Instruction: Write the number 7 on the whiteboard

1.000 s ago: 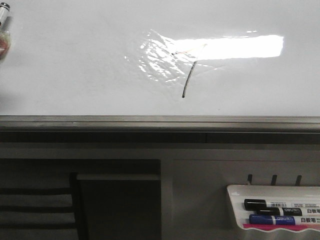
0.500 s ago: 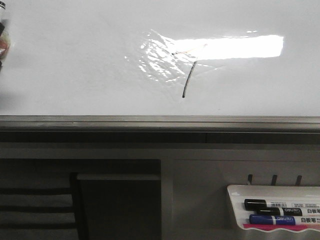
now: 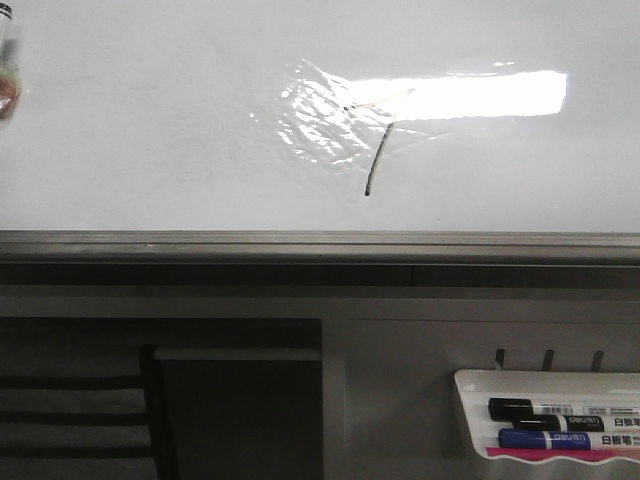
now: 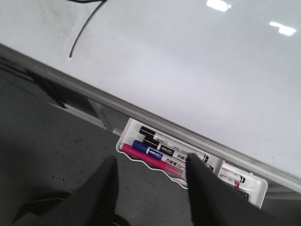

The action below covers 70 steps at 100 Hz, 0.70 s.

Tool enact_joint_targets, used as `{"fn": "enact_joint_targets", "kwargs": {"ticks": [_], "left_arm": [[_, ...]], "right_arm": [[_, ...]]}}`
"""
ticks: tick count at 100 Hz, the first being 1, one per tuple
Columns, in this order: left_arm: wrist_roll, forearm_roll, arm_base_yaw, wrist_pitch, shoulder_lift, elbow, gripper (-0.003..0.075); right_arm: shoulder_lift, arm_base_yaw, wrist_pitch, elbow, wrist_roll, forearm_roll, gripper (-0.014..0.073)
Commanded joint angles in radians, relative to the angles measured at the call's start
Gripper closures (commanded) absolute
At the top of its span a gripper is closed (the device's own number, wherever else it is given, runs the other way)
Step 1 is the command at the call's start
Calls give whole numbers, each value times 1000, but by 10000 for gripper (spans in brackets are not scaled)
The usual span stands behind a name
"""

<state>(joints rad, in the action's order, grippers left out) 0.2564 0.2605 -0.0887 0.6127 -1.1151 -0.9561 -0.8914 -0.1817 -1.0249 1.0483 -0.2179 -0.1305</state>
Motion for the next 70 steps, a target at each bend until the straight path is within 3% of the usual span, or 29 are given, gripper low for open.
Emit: {"fn": "enact_joint_targets", "kwargs": {"ticks": [1, 16, 48, 58, 70], "left_arm": [[-9, 14, 2, -6, 102, -19, 406], [-7, 14, 2, -19, 275, 88, 406], [-7, 14, 2, -293, 593, 407, 410], [-7, 14, 2, -322, 620, 458, 479], [-7, 14, 2, -325, 617, 471, 638]], "right_arm": [[31, 42, 52, 24, 39, 10, 386], [111, 59, 127, -72, 39, 10, 484], [330, 59, 526, -368, 39, 10, 647], [378, 59, 618, -431, 39, 10, 658], [390, 59, 663, -466, 39, 10, 658]]}}
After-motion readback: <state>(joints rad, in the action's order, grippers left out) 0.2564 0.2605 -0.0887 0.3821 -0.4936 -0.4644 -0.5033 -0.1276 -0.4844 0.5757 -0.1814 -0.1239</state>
